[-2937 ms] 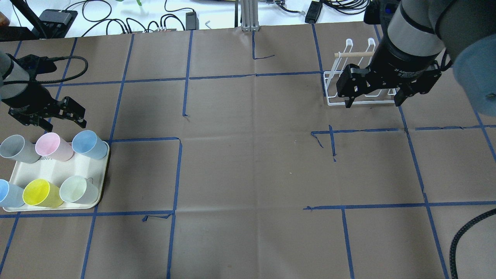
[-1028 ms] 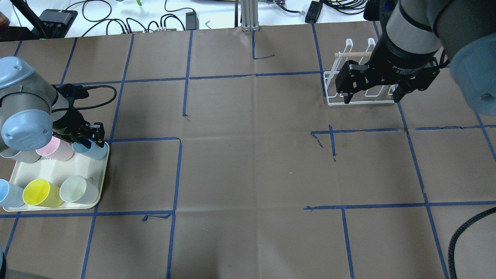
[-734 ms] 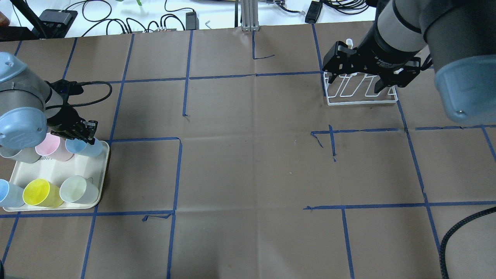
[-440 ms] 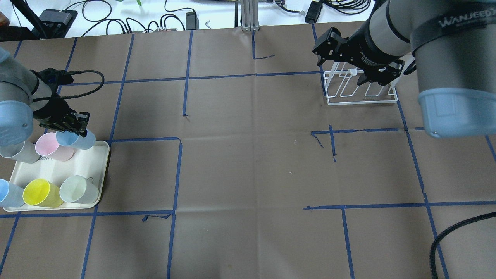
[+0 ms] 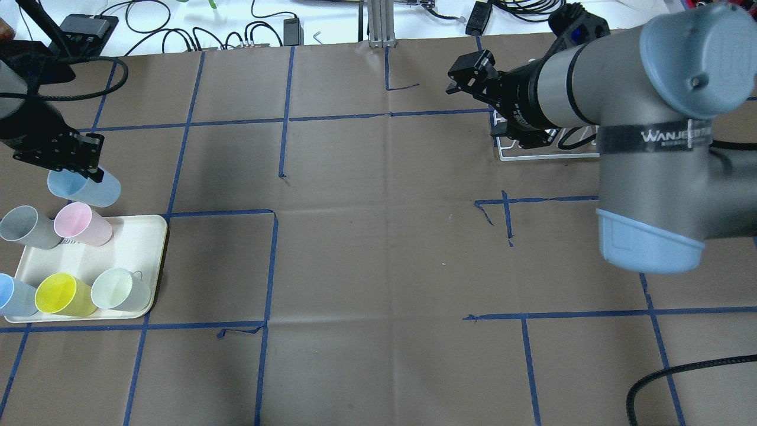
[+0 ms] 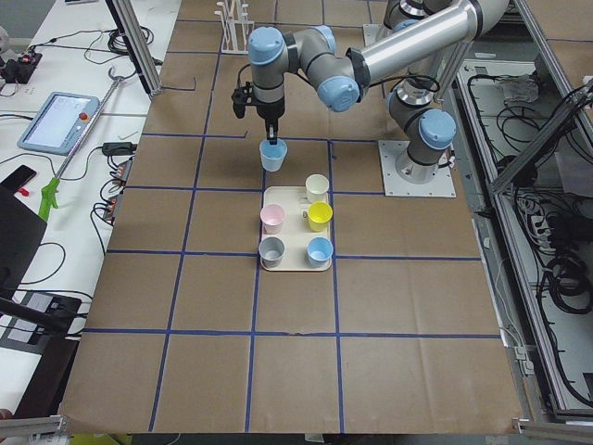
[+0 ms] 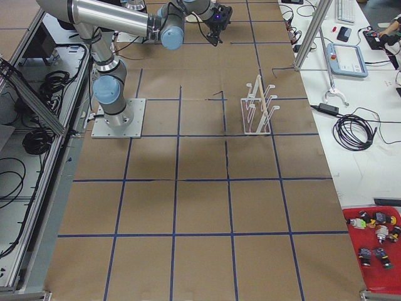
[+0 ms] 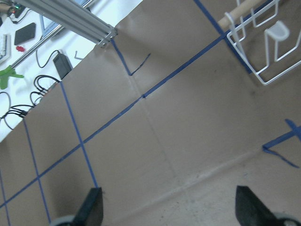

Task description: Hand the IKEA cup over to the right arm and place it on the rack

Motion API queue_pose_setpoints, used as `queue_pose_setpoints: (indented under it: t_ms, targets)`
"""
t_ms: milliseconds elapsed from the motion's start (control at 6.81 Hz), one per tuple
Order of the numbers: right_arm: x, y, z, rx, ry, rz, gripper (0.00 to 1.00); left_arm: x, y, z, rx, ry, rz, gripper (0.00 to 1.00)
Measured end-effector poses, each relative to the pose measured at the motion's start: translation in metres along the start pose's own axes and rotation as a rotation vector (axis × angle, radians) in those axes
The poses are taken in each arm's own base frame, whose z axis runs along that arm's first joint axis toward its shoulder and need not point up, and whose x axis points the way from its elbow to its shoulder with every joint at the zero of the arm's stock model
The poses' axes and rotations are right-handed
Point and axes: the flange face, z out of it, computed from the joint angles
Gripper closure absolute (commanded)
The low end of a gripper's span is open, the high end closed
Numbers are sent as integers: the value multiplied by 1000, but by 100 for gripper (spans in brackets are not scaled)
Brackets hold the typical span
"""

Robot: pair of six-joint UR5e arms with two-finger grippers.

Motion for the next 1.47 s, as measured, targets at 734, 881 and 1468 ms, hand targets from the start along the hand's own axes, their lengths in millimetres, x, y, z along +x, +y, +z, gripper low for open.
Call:
queue_pose_setpoints:
  t_ms: [734, 881, 1468]
  targets:
    - [22, 36, 10, -48, -210, 314, 0, 48, -50, -23, 187, 410, 46, 100]
    - [25, 39, 8, -30, -237, 319, 0, 66, -55, -28, 258, 600, 56, 100]
    - [27, 36, 16, -8, -266, 311, 0, 145, -53, -2, 648, 780, 361, 100]
